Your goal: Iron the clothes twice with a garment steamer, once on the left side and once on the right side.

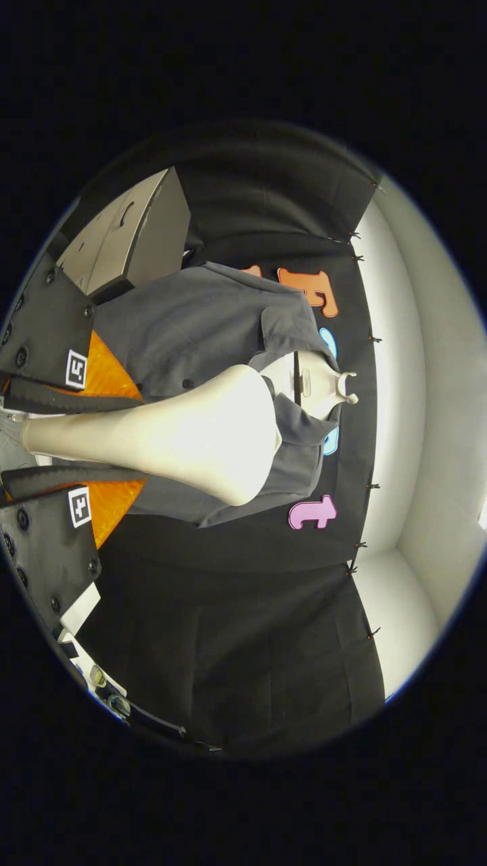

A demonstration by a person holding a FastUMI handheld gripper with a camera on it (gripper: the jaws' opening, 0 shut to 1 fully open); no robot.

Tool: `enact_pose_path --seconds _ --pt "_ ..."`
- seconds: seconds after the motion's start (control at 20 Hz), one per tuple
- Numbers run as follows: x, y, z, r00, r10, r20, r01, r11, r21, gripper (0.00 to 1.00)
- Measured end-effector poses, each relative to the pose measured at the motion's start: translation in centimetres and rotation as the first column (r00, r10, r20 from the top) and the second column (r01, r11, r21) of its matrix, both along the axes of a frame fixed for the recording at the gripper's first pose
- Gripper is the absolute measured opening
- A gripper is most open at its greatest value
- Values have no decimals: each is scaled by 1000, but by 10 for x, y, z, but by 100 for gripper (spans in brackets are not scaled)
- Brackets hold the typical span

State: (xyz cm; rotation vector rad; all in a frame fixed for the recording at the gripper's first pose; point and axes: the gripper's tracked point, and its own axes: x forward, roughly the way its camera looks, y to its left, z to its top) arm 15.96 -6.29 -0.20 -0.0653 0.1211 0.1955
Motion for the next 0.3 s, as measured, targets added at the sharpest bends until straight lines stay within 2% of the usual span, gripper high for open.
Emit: enact_pose_path --seconds 0.3 --pt "0 24 8 1000 13 23 -13 1000 15 39"
